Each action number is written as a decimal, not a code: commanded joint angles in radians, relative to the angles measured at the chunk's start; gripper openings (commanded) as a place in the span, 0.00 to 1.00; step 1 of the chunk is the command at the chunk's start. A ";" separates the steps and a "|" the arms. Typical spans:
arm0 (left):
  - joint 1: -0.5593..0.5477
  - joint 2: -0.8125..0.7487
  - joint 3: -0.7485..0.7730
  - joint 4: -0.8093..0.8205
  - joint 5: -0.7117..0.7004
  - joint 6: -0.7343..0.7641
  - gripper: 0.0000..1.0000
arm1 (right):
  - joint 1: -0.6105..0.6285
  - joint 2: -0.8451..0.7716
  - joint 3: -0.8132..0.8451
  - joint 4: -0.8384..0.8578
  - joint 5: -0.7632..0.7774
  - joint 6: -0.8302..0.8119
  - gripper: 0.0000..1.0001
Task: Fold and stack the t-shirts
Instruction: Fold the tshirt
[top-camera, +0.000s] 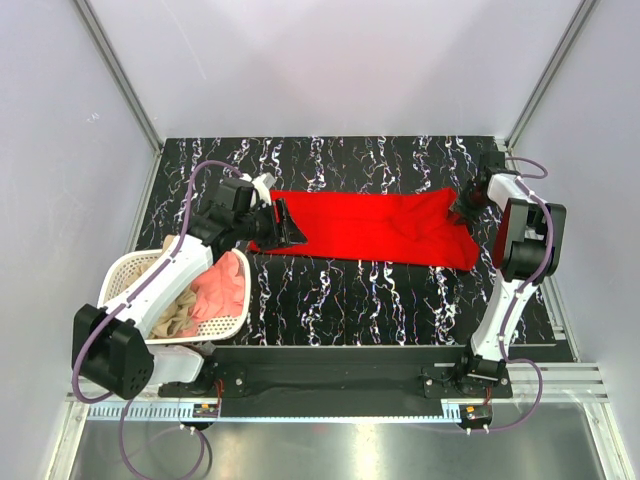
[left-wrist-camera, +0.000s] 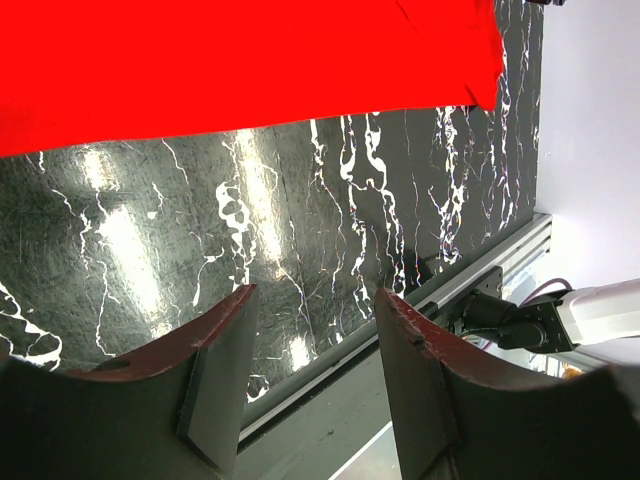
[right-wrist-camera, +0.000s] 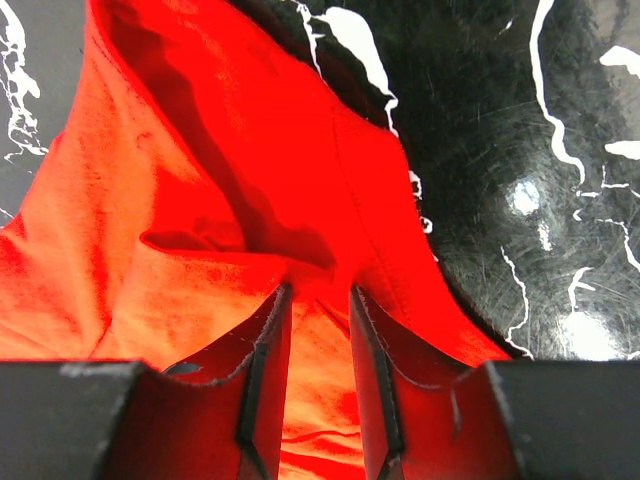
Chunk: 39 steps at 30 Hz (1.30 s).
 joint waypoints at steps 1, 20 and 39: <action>0.004 0.002 0.047 0.014 0.036 0.014 0.55 | -0.006 0.007 0.009 0.037 -0.020 0.002 0.36; 0.004 0.009 0.034 0.043 0.040 -0.025 0.54 | -0.014 0.067 0.113 0.011 -0.011 -0.032 0.30; 0.006 0.015 0.034 0.066 0.045 -0.046 0.54 | -0.015 0.035 0.104 -0.045 -0.008 -0.021 0.08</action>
